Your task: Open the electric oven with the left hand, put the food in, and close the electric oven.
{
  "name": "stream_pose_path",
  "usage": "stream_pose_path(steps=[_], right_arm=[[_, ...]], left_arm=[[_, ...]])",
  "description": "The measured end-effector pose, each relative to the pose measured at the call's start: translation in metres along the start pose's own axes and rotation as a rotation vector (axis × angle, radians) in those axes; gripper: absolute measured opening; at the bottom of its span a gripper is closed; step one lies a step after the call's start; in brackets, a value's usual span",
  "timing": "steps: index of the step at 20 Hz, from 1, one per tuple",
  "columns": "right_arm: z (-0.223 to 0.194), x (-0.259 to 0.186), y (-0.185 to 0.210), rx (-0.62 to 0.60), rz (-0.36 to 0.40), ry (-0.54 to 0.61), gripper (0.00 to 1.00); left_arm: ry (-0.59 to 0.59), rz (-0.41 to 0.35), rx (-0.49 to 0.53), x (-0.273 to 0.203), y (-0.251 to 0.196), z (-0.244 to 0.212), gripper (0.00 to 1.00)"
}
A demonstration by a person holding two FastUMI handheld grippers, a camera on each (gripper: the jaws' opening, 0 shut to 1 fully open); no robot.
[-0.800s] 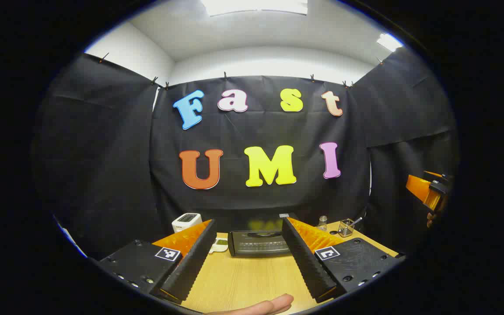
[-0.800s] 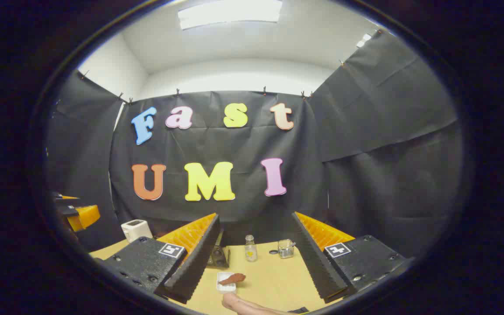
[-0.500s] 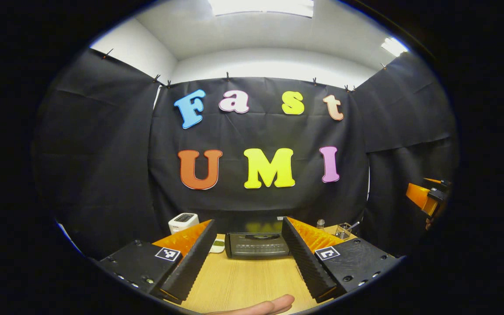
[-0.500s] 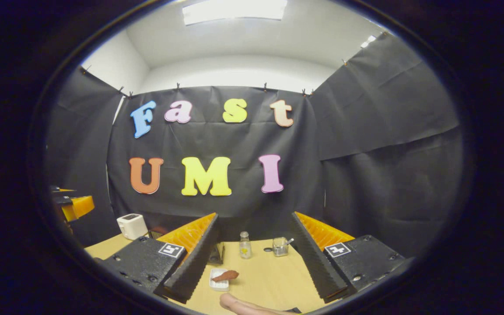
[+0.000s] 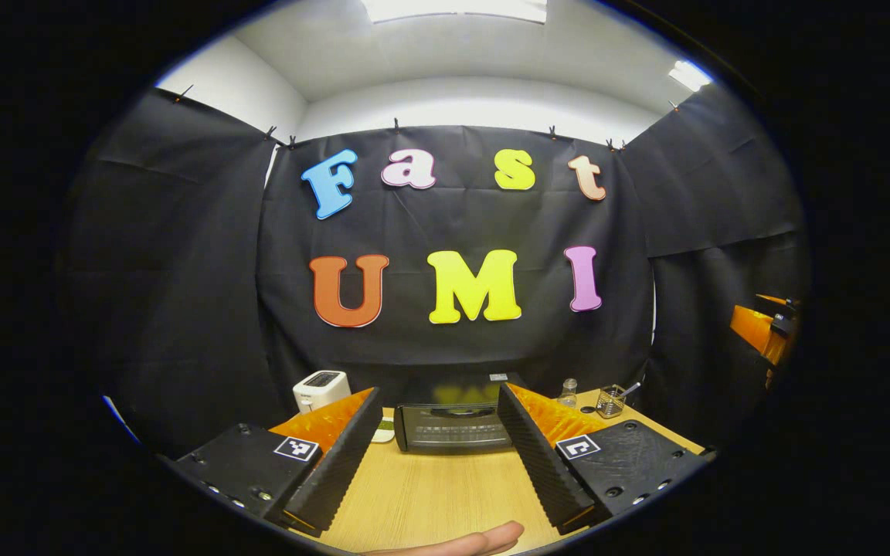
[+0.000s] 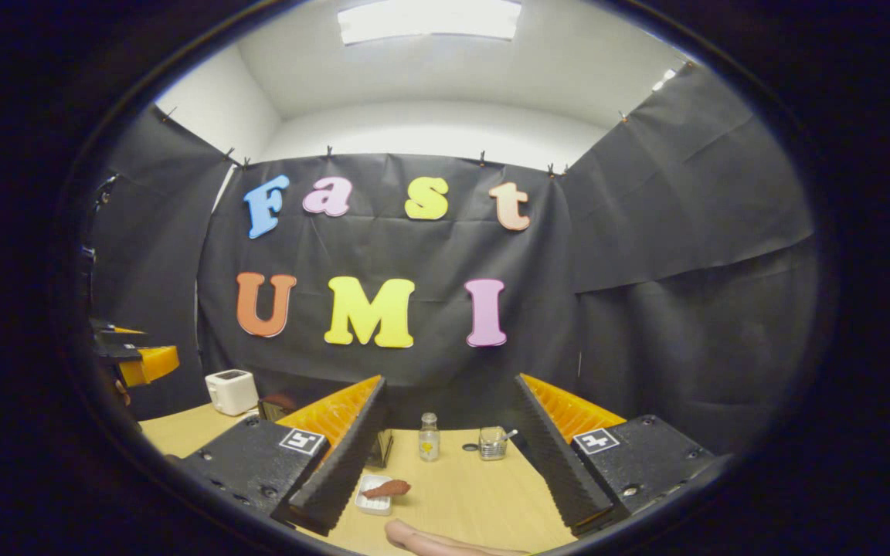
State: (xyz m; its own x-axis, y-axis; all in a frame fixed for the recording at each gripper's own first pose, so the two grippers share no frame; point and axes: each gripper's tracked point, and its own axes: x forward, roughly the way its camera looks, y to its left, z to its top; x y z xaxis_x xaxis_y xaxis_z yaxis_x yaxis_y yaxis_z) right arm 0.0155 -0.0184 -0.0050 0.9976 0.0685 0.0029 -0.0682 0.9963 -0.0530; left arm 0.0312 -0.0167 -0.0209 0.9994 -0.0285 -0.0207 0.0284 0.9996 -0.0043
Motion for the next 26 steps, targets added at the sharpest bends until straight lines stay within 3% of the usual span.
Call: stream_pose_path(steps=[10, 18, 26], right_arm=[[-0.026, 0.039, -0.031, -0.039, -0.075, 0.009, 0.98], [-0.038, 0.056, -0.060, -0.031, -0.078, 0.054, 1.00], [-0.046, 0.055, -0.093, -0.005, -0.113, 0.065, 1.00]], left_arm=[[0.105, -0.038, -0.132, 0.114, -0.025, -0.048, 0.96], [0.244, -0.090, -0.113, 0.213, -0.059, -0.106, 0.95], [0.400, -0.006, -0.110, 0.290, -0.044, -0.173, 0.95]])
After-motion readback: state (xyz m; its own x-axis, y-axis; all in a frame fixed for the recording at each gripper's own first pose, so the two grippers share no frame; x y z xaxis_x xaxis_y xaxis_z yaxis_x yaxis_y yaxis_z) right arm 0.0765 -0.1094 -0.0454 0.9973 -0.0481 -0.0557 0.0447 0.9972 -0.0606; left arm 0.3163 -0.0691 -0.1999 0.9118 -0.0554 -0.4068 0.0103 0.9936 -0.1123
